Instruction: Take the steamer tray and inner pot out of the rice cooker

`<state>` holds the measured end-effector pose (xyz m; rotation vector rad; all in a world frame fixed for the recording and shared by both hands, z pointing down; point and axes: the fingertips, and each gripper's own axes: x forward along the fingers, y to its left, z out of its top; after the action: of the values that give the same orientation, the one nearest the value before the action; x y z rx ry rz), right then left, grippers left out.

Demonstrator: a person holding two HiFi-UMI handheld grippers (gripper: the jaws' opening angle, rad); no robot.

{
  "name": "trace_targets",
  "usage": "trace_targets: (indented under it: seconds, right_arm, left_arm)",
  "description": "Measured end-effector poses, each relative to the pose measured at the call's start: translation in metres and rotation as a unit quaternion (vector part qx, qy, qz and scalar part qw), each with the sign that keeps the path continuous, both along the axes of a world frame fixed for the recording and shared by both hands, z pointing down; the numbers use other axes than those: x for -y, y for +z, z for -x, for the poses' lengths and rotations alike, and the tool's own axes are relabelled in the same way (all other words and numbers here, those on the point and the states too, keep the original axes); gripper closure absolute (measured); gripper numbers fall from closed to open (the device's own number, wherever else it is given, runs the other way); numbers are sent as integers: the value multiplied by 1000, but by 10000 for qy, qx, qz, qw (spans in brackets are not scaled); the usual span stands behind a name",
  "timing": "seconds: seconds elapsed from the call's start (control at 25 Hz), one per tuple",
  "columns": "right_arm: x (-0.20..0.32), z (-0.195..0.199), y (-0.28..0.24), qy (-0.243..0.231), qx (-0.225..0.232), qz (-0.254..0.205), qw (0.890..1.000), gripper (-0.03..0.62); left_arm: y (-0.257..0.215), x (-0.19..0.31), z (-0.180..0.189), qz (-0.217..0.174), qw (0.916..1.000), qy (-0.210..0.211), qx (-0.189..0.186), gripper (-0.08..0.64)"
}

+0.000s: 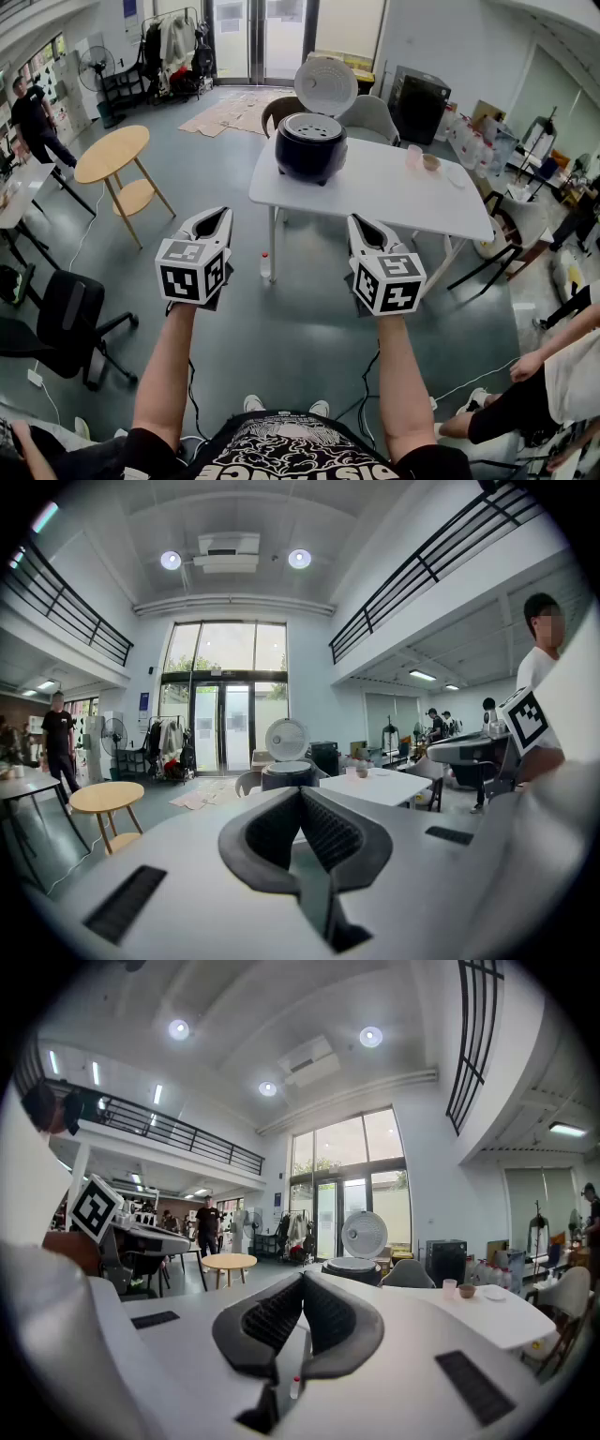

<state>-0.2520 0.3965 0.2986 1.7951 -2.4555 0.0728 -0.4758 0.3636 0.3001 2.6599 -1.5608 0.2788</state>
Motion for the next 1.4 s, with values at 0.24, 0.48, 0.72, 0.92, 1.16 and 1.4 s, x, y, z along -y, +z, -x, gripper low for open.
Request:
trace_targets:
  seconds: [0.24, 0.48, 0.72, 0.92, 1.16, 1.4]
  right_arm:
    - [4, -2, -1, 32, 42, 19, 10000, 580]
    - [6, -4, -1, 75, 75, -20, 9999, 577]
    - [8, -5, 4, 89, 40, 18, 10000, 540]
    - [10, -9, 1, 150, 33, -8, 9999, 474]
    - [11, -7, -4, 287, 7, -72, 9996, 400]
    - [11, -18, -9, 435, 102, -146, 9989, 298]
  left_arm:
    - [-3, 4, -2, -23, 10000, 8, 13, 549]
    - [-2, 7, -3, -50, 10000, 15, 24, 548]
    - [2, 10, -5, -18, 10000, 60, -77, 455]
    - [1, 16, -5, -16, 9999, -14, -102, 380]
    - [-3, 19, 5, -73, 9999, -129, -70, 270]
    - [-8, 20, 7, -195, 9994, -256, -104, 204]
